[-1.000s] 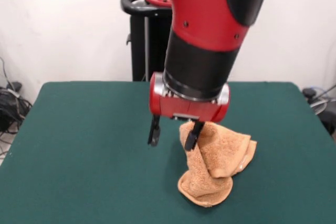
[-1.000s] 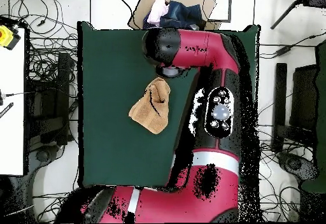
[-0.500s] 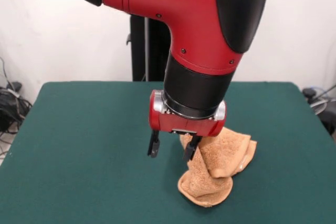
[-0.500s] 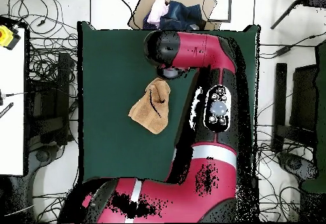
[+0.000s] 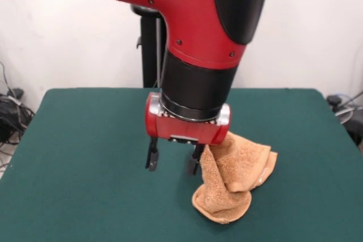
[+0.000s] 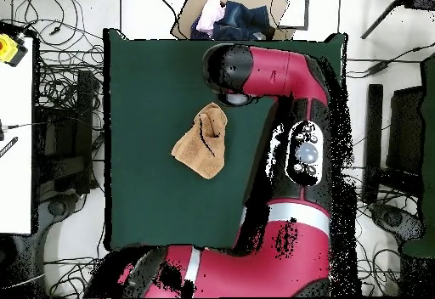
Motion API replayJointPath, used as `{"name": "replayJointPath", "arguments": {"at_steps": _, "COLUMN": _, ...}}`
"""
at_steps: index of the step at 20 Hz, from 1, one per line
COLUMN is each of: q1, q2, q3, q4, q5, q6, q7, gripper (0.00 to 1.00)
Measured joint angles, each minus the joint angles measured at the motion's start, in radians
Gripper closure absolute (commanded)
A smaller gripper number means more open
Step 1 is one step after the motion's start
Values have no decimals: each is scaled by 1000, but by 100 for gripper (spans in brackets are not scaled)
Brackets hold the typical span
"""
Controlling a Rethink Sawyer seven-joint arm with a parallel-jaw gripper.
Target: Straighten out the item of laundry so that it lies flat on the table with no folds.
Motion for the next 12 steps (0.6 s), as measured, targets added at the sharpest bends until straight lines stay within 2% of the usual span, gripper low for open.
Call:
{"name": "replayJointPath", "arguments": {"at_steps": 4, "q1": -6, "q2": -19, "q3": 0, "q4": 12, "q5": 26, "q6": -43, "q7": 0, "gripper": 0}}
{"name": "replayJointPath", "arguments": {"at_steps": 12, "q1": 9, "q2": -26, "q3": -5, "q4": 12, "q5": 29, "q6": -45, "q7": 0, "gripper": 0}}
